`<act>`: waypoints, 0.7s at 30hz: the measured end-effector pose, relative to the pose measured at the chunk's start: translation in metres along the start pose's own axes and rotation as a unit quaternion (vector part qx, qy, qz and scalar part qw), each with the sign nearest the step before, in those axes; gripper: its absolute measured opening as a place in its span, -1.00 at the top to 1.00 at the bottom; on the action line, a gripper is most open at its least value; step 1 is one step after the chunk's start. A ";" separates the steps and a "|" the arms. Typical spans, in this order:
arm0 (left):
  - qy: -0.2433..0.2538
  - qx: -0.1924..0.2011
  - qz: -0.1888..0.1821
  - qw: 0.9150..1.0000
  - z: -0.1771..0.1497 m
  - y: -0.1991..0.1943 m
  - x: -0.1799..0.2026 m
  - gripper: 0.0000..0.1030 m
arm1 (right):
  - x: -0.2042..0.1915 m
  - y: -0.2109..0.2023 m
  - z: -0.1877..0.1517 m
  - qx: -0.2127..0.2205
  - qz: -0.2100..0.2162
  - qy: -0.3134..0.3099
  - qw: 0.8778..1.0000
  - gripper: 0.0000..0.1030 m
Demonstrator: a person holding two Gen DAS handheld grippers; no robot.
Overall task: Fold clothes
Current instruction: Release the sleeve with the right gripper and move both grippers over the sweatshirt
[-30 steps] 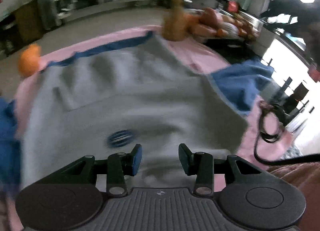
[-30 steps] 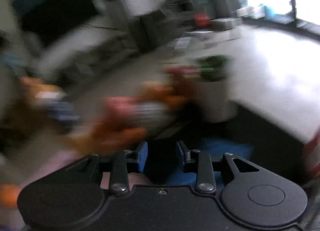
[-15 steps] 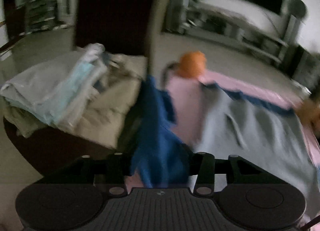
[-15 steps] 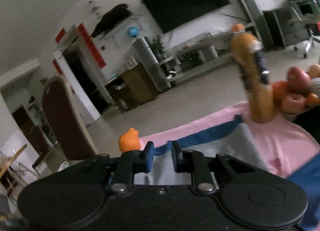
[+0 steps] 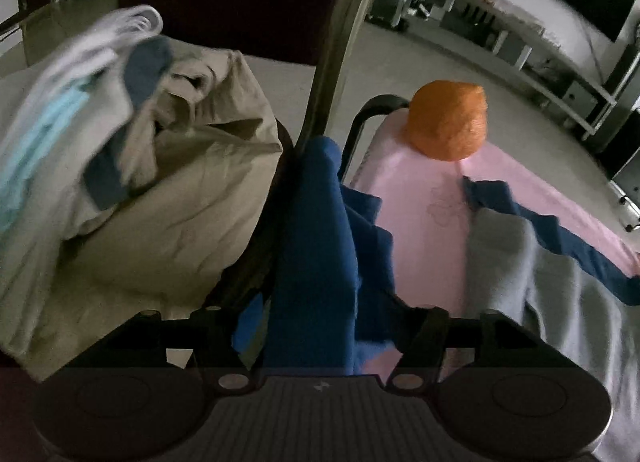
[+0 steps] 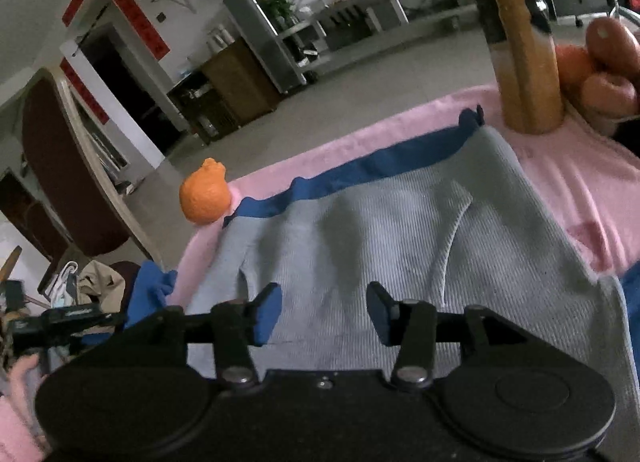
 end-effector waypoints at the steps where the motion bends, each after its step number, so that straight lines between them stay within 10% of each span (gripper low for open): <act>1: 0.012 -0.002 0.007 1.000 -0.002 0.007 0.003 0.85 | 0.001 0.001 -0.001 -0.002 -0.001 -0.001 1.000 0.11; 5: 0.049 0.012 0.026 0.998 -0.010 -0.009 0.025 0.99 | -0.003 0.009 -0.001 0.001 -0.005 -0.026 1.000 0.11; 14: 0.004 0.030 -0.069 0.997 -0.084 -0.136 0.101 0.94 | 0.004 0.000 0.006 0.017 -0.005 -0.017 1.000 0.11; 18: 0.121 -0.072 -0.104 0.985 -0.171 -0.151 0.141 0.61 | 0.012 -0.004 0.006 0.019 -0.017 -0.014 1.000 0.11; 21: 0.204 -0.058 -0.128 0.969 -0.201 -0.184 0.149 0.53 | 0.022 -0.007 0.008 0.016 -0.022 0.001 1.000 0.10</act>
Point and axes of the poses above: each gripper's, at about its wrist camera, not at the fingertips, and y roughly the way its jaws point, x to its right, z to its top, the point moved 4 cm from there along y, roughly the way its jaws point, and after that the axes turned 13 degrees about x, right-handed, at the moved point
